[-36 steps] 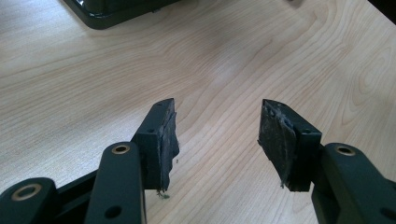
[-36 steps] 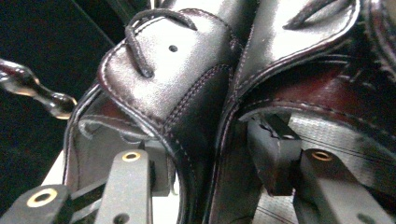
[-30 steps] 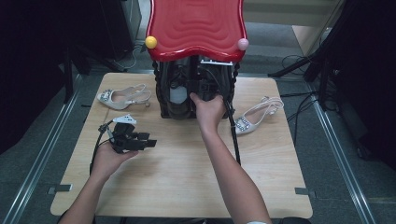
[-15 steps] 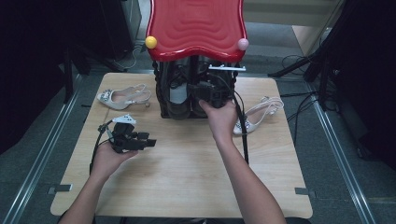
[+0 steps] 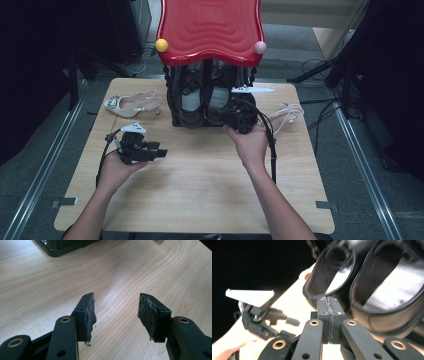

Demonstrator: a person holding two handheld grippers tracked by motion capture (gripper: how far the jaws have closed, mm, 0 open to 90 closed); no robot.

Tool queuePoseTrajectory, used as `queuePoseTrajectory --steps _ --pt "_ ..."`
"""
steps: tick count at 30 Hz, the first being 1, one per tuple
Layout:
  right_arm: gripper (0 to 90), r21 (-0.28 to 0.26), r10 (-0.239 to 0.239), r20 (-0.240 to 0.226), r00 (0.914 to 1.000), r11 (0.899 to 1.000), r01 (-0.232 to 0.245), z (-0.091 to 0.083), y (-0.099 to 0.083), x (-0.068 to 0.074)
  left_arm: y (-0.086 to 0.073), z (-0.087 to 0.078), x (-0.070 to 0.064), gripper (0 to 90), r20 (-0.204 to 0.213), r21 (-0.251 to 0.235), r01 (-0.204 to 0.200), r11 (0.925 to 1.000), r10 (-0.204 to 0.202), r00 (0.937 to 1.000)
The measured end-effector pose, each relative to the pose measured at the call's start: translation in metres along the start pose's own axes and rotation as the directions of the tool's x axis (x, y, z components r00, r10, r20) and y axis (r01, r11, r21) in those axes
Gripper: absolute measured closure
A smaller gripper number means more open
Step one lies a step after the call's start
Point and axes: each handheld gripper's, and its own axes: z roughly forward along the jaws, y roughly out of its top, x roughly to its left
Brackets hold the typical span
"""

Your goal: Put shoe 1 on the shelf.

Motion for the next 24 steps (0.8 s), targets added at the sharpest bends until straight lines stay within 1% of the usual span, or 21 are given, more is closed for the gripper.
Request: queuePoseTrajectory --steps 2,5,6,9,12,13,16,18,19,21,24 --pt "90.0 0.024 -0.012 0.009 0.9999 1.0 0.011 0.002 -0.009 -0.002 0.0 0.0 0.0 47.5 -0.001 -0.003 0.005 1.0 -0.005 1.0" --pt "90.0 0.051 -0.023 0.011 0.9997 0.998 0.022 0.007 -0.019 -0.007 0.0 0.0 0.0 47.5 -0.002 -0.004 -0.001 1.0 0.001 1.0" --pt "90.0 0.062 -0.023 0.01 0.9997 0.998 0.023 0.01 -0.022 -0.009 0.0 0.001 -0.001 47.5 -0.002 -0.004 0.0 1.0 0.0 1.0" --pt "90.0 0.089 -0.021 0.028 0.9994 0.996 0.018 0.017 -0.028 -0.016 0.0 0.001 -0.001 47.5 -0.004 -0.004 -0.003 1.0 0.003 1.0" --pt "90.0 0.09 -0.02 0.06 0.998 0.996 0.014 0.023 -0.029 -0.023 0.0 0.001 -0.001 47.4 -0.003 -0.003 -0.003 1.0 0.003 1.0" --pt "90.0 0.087 -0.015 0.065 0.9978 0.996 0.009 0.023 -0.029 -0.024 0.0 0.001 0.0 47.4 0.0 0.003 -0.007 1.0 0.007 1.0" --pt "90.0 0.076 0.008 0.067 0.9977 0.997 -0.013 0.023 -0.027 -0.03 0.0 0.001 0.0 47.4 0.001 0.0 -0.003 1.0 0.003 1.0" --pt "90.0 0.074 0.014 0.078 0.9969 0.997 -0.02 0.022 -0.026 -0.034 0.0 0.001 -0.001 47.4 0.001 -0.002 -0.003 1.0 0.003 1.0" --pt "90.0 0.071 0.026 0.062 0.9977 0.997 -0.03 0.022 -0.025 -0.037 0.0 0.001 -0.001 47.4 -0.001 -0.004 -0.003 1.0 0.003 1.0" --pt "90.0 0.072 0.028 0.059 0.9979 0.997 -0.032 0.021 -0.025 -0.038 0.0 0.001 -0.001 47.5 0.0 -0.004 -0.004 1.0 0.004 1.0" --pt "90.0 0.07 0.019 0.063 0.9978 0.997 -0.024 0.021 -0.024 -0.037 0.0 0.001 -0.001 47.4 0.002 -0.002 -0.005 1.0 0.005 1.0"
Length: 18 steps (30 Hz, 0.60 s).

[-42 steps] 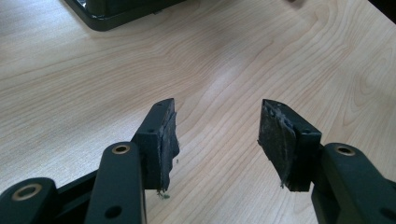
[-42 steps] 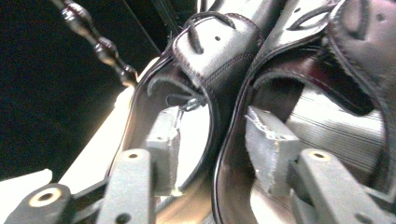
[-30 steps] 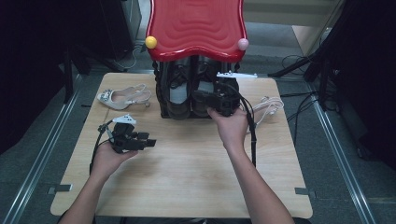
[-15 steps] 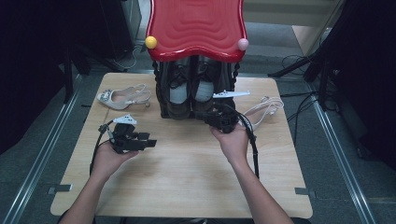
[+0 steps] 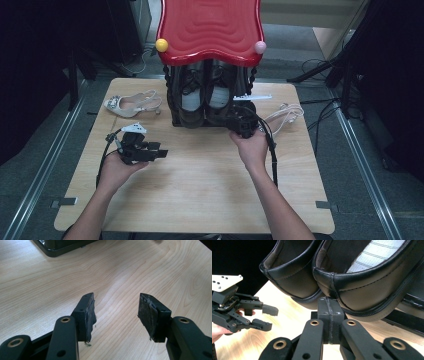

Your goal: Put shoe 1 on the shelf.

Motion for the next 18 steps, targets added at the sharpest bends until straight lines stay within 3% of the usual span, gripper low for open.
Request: queuePoseTrajectory --steps 10,11,12,13,14,15,18 --pt "90.0 0.002 -0.007 0.003 1.0 1.0 0.007 -0.001 0.003 -0.001 0.001 -0.001 -0.001 47.7 -0.002 -0.008 -0.005 1.0 0.005 1.0" --pt "90.0 0.003 -0.007 0.002 1.0 1.0 0.007 -0.001 0.003 -0.001 0.002 -0.003 -0.003 55.2 0.003 -0.008 -0.003 1.0 0.003 1.0" --pt "90.0 0.003 -0.007 0.002 1.0 1.0 0.007 -0.001 0.003 -0.001 0.005 -0.005 -0.006 55.2 0.007 -0.003 0.0 1.0 0.0 1.0" --pt "90.0 0.004 -0.007 0.002 1.0 1.0 0.007 -0.001 0.003 -0.001 0.009 -0.008 -0.009 60.8 0.006 -0.006 -0.006 1.0 0.006 1.0" --pt "90.0 0.004 -0.007 0.002 1.0 1.0 0.007 -0.001 0.002 -0.001 0.014 -0.013 -0.014 68.6 0.015 -0.018 -0.025 0.9995 0.026 0.9996" --pt "90.0 0.003 -0.007 -0.003 1.0 1.0 0.007 -0.001 0.002 -0.002 0.029 -0.025 -0.025 78.2 0.03 -0.063 -0.08 0.9948 0.082 0.9962" --pt "90.0 0.002 -0.007 -0.003 1.0 1.0 0.007 -0.001 0.002 -0.001 0.042 -0.032 -0.033 82.7 0.036 -0.089 -0.106 0.9904 0.109 0.9934"
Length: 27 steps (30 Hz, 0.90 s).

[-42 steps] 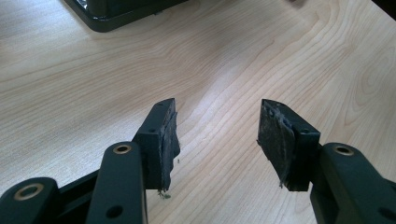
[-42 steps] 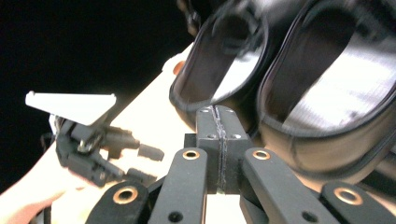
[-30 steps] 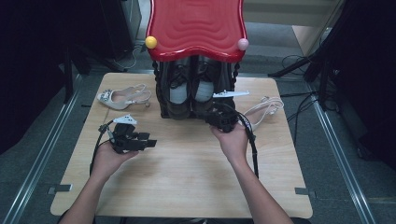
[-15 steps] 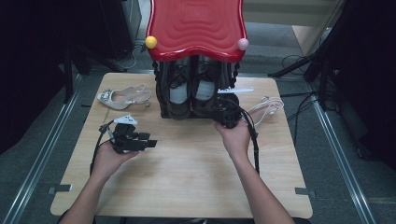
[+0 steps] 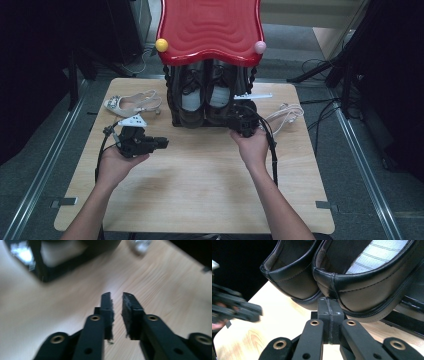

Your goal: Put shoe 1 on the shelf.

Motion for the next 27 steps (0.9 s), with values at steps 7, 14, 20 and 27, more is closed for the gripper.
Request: queuePoseTrajectory --steps 7,14,20,27 --pt "90.0 -0.007 0.003 -0.007 1.0 1.0 -0.003 -0.003 0.001 -0.002 0.07 -0.02 -0.004 87.3 0.054 -0.027 -0.027 0.9993 0.028 0.9981" --pt "90.0 -0.008 -0.001 -0.015 0.9999 1.0 0.001 -0.003 0.001 -0.003 0.156 -0.036 -0.011 89.4 0.051 -0.053 -0.092 0.9944 0.094 0.9942" --pt "90.0 -0.005 -0.002 -0.014 0.9999 1.0 0.002 -0.003 0.001 -0.003 0.205 -0.037 -0.021 89.5 0.023 -0.085 -0.15 0.985 0.152 0.9881" --pt "90.0 -0.006 0.002 -0.019 0.9998 1.0 -0.002 -0.003 0.001 -0.004 0.258 -0.015 -0.024 88.2 -0.041 -0.066 -0.197 0.9782 0.195 0.98"
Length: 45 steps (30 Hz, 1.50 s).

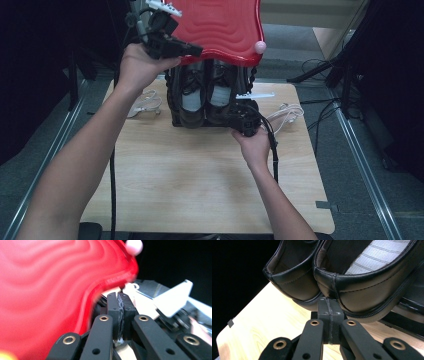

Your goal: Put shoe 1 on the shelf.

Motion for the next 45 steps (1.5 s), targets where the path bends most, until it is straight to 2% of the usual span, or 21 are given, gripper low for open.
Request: queuePoseTrajectory --steps 5,7,9,11,19,20,23,24,29,30,31,32,34,36,37,38,40,41,42,43,45 --pt "90.0 0.0 -0.001 -0.006 1.0 1.0 0.001 -0.001 0.001 -0.001 0.011 0.02 0.012 88.3 -0.047 0.037 0.024 0.999 -0.022 0.9986" --pt "90.0 0.007 -0.008 -0.001 1.0 1.0 0.008 -0.002 0.003 -0.001 0.01 0.029 0.021 89.5 -0.04 0.057 0.05 0.9971 -0.047 0.9981" --pt "90.0 0.005 -0.007 0.003 1.0 1.0 0.007 -0.003 0.005 -0.003 0.01 0.03 0.023 89.5 -0.044 0.055 0.053 0.9971 -0.05 0.9977" --pt "90.0 0.006 0.001 0.007 1.0 1.0 -0.001 -0.004 0.007 -0.006 0.009 0.033 0.029 89.7 -0.034 0.053 0.076 0.9956 -0.075 0.9966" --pt "90.0 -0.004 -0.006 0.053 0.9986 1.0 0.006 -0.008 0.016 -0.016 0.01 0.036 0.03 90.0 -0.056 0.066 0.058 0.9961 -0.054 0.9969" --pt "90.0 -0.009 -0.008 0.078 0.9969 1.0 0.009 -0.01 0.019 -0.019 0.01 0.036 0.03 90.0 -0.059 0.068 0.057 0.996 -0.053 0.9968" --pt "90.0 -0.018 -0.002 0.102 0.9948 1.0 0.004 -0.012 0.023 -0.025 0.01 0.037 0.029 90.0 -0.065 0.069 0.055 0.9961 -0.05 0.9966" --pt "90.0 -0.022 0.001 0.133 0.9911 1.0 0.002 -0.014 0.027 -0.029 0.01 0.037 0.029 90.0 -0.065 0.068 0.055 0.9961 -0.051 0.9966" --pt "90.0 -0.041 0.019 0.129 0.9914 0.999 -0.013 -0.016 0.031 -0.038 0.01 0.037 0.03 90.0 -0.064 0.066 0.058 0.9962 -0.053 0.9965" --pt "90.0 -0.045 0.011 0.141 0.99 0.999 -0.005 -0.016 0.031 -0.039 0.01 0.037 0.03 90.0 -0.064 0.065 0.058 0.9962 -0.053 0.9965" --pt "90.0 -0.031 -0.01 0.226 0.974 0.999 0.017 -0.013 0.03 -0.041 0.01 0.037 0.029 90.0 -0.065 0.064 0.058 0.9963 -0.053 0.9964" --pt "90.0 -0.027 -0.009 0.252 0.9677 1.0 0.016 -0.013 0.029 -0.043 0.01 0.037 0.03 90.0 -0.064 0.064 0.057 0.9963 -0.053 0.9965" --pt "90.0 -0.029 0.008 0.242 0.9703 1.0 -0.001 -0.013 0.028 -0.046 0.009 0.037 0.03 90.0 -0.063 0.065 0.055 0.9964 -0.051 0.9968" --pt "90.0 -0.058 0.041 0.181 0.9827 0.998 -0.031 -0.016 0.023 -0.05 0.009 0.037 0.029 90.0 -0.063 0.065 0.053 0.9965 -0.049 0.9968" --pt "90.0 -0.056 0.047 0.171 0.9842 0.998 -0.038 -0.018 0.021 -0.049 0.009 0.037 0.029 90.0 -0.063 0.065 0.053 0.9965 -0.049 0.9968" --pt "90.0 -0.052 0.041 0.165 0.9855 0.998 -0.033 -0.019 0.019 -0.047 0.009 0.037 0.029 90.0 -0.063 0.065 0.053 0.9965 -0.049 0.9968" --pt "90.0 -0.049 -0.001 0.134 0.991 0.999 0.008 -0.021 0.01 -0.033 0.009 0.037 0.029 90.0 -0.065 0.059 0.05 0.997 -0.046 0.9968" --pt "90.0 -0.049 -0.001 0.134 0.991 0.999 0.008 -0.021 0.01 -0.033 0.008 0.037 0.029 90.0 -0.065 0.057 0.048 0.9972 -0.044 0.9969" --pt "90.0 -0.039 -0.02 0.12 0.9925 0.999 0.025 -0.02 0.005 -0.025 0.008 0.037 0.029 90.0 -0.065 0.058 0.048 0.9972 -0.045 0.9969" --pt "90.0 -0.039 -0.02 0.12 0.9925 0.999 0.025 -0.02 0.005 -0.025 0.009 0.037 0.029 90.0 -0.066 0.059 0.049 0.9971 -0.045 0.9968" --pt "90.0 -0.037 -0.037 0.096 0.9947 0.999 0.041 -0.018 -0.001 -0.016 0.009 0.037 0.029 90.0 -0.065 0.06 0.056 0.9966 -0.052 0.9965"
